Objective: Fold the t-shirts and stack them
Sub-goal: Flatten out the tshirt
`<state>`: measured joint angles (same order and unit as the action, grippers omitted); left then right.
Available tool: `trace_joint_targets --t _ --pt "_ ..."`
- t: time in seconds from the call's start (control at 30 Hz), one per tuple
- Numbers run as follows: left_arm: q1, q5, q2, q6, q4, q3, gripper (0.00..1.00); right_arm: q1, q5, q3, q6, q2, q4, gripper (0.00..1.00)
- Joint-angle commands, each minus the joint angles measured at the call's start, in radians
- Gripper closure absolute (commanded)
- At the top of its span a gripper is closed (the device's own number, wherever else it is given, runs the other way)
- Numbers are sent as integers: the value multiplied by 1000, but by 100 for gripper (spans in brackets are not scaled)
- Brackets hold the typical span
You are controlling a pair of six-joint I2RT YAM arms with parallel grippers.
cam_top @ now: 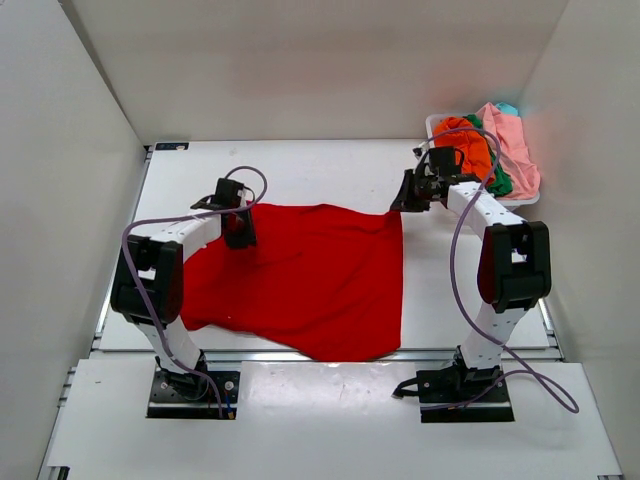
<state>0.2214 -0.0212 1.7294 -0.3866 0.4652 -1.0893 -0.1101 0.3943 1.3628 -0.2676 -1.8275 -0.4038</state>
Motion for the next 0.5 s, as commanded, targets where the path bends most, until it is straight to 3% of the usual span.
trace_joint_targets --t 0.0,0.33,0.37,0.4,0.47 --pt "10 20 -24 25 10 9 60 -2 20 -2 -4 11 48 100" --pt "24 101 10 45 7 40 61 -8 29 -13 -1 13 49 100" --pt "21 98 9 46 3 39 63 0 32 -11 -5 10 51 99" --pt "27 87 19 48 -3 40 75 0 29 -11 -4 13 43 100" --pt "26 81 15 46 -5 40 89 -5 37 -13 -2 11 46 100"
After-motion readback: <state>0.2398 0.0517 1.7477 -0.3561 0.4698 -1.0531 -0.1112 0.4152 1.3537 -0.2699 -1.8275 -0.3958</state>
